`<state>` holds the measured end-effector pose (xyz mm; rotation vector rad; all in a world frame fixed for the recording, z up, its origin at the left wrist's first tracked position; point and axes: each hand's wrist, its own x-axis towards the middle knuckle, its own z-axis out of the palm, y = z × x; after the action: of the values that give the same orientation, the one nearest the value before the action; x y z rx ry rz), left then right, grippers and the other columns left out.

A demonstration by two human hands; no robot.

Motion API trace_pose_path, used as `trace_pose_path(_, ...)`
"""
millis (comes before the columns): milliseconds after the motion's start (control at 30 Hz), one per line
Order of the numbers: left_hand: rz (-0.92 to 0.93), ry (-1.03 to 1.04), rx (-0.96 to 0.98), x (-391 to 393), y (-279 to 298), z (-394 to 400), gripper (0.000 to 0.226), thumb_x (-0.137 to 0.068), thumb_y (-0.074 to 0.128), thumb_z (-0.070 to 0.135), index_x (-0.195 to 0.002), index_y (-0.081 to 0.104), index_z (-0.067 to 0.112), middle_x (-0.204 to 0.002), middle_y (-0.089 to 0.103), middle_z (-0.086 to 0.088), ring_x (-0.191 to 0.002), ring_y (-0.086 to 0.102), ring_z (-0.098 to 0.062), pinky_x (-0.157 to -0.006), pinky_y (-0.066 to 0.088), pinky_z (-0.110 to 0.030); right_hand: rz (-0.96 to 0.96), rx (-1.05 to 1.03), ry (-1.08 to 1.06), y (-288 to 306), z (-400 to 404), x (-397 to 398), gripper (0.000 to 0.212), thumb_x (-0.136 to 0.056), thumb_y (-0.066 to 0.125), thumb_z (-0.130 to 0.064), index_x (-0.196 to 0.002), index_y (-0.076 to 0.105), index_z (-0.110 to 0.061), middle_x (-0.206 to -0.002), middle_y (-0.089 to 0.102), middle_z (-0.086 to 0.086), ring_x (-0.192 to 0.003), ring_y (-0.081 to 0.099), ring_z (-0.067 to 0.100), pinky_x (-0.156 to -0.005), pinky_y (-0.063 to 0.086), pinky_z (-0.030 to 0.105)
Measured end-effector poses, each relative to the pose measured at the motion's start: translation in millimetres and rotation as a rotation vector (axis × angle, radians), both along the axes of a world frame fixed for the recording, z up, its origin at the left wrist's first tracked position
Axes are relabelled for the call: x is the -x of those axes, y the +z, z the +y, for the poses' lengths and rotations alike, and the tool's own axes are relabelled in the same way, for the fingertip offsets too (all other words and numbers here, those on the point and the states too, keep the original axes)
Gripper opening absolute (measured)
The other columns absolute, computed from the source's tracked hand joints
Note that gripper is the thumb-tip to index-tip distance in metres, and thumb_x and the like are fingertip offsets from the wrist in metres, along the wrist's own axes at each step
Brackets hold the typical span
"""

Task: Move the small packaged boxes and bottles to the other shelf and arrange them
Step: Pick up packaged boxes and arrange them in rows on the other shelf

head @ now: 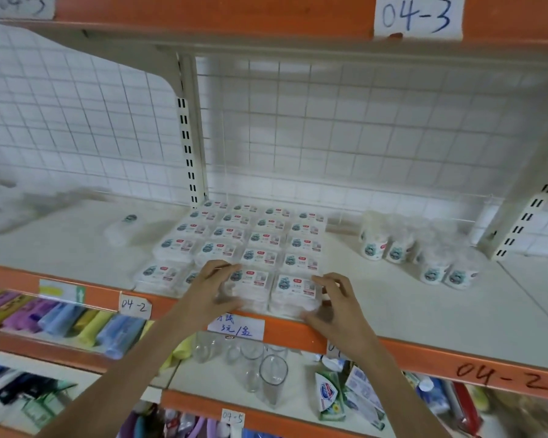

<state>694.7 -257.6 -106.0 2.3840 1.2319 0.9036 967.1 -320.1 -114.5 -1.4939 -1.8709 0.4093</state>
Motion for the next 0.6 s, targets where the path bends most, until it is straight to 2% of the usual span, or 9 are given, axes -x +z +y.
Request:
trace_pose_path(67, -0.013, -0.022, -0.01, 1.4, -0.5, -0.3, 0.076, -0.067, 0.07, 0.052, -0.131, 0.048, 0.015, -0.117, 0.033, 0.02, -0.105, 0.033, 0.022, -0.095, 0.022, 0.001, -0.018, -0.001, -0.011, 0.0, -1.6, 0.4, 0.063, -0.08, 0.07, -0.033, -0.134, 0.039, -0.022, -0.134, 0.025, -0.007, -0.102, 0.045, 0.002, -0.099, 0.041, 0.019)
trace_pose_path(133, -0.05, -0.05, -0.011, 1.2, -0.5, -1.0, 0.081, -0.07, 0.053, 0.072, -0.129, 0.047, 0.016, -0.117, 0.037, 0.014, -0.106, 0.034, 0.02, -0.096, 0.025, -0.001, -0.007, -0.017, -0.003, 0.8, -3.0, 1.2, 0.062, -0.08, 0.065, -0.045, -0.133, 0.04, -0.024, -0.134, 0.026, -0.007, -0.106, 0.046, 0.002, -0.097, 0.043, 0.018)
trace_pose_path(233, -0.094, -0.051, -0.022, -0.1, -1.4, 0.5, 0.082, -0.079, 0.038, 0.073, -0.123, 0.056, 0.006, -0.111, 0.047, -0.002, -0.103, 0.04, 0.013, -0.095, 0.029, -0.001, 0.018, -0.052, -0.006, 0.3, -3.1, 2.2, 0.065, -0.076, 0.044, -0.073, -0.127, 0.042, -0.032, -0.129, 0.03, -0.009, -0.106, 0.052, 0.005, -0.09, 0.051, 0.023)
trace_pose_path(300, -0.089, -0.049, -0.043, -0.8, -2.7, 2.8, 0.083, -0.079, 0.038, 0.073, -0.12, 0.058, 0.004, -0.109, 0.047, -0.006, -0.097, 0.042, 0.004, -0.095, 0.029, -0.001, 0.013, -0.064, -0.021, -0.7, -3.1, 2.4, 0.068, -0.073, 0.037, -0.081, -0.124, 0.042, -0.037, -0.125, 0.032, -0.01, -0.104, 0.054, 0.004, -0.09, 0.051, 0.023)
trace_pose_path(400, -0.072, -0.051, -0.069, -0.5, -5.4, 7.3, 0.076, -0.075, 0.048, 0.063, -0.118, 0.06, 0.002, -0.107, 0.046, -0.005, -0.095, 0.044, -0.002, -0.095, 0.029, -0.003, -0.047, -0.057, -0.052, 1.0, -4.1, 6.0, 0.07, -0.077, 0.04, -0.072, -0.13, 0.045, -0.027, -0.12, 0.034, -0.009, -0.102, 0.052, 0.006, -0.095, 0.047, 0.023)
trace_pose_path(533, -0.064, -0.052, -0.086, 1.0, -7.6, 9.9, 0.063, -0.076, 0.058, 0.047, -0.118, 0.06, 0.001, -0.106, 0.05, -0.014, -0.093, 0.045, -0.004, -0.092, 0.036, -0.014, -0.111, -0.049, -0.085, 3.5, -8.1, 10.5, 0.054, -0.088, 0.049, -0.048, -0.133, 0.045, -0.019, -0.119, 0.035, -0.008, -0.096, 0.053, 0.009, -0.093, 0.045, 0.02)
trace_pose_path(600, -0.07, -0.05, -0.083, 1.3, -5.6, 9.6, 0.057, -0.075, 0.067, 0.036, -0.12, 0.059, 0.001, -0.108, 0.048, -0.013, -0.097, 0.046, -0.005, -0.095, 0.033, -0.014, -0.095, -0.036, -0.084, 6.8, -10.8, 12.6, 0.056, -0.086, 0.047, -0.056, -0.13, 0.046, -0.021, -0.117, 0.037, -0.008, -0.095, 0.053, 0.011, -0.09, 0.047, 0.019)
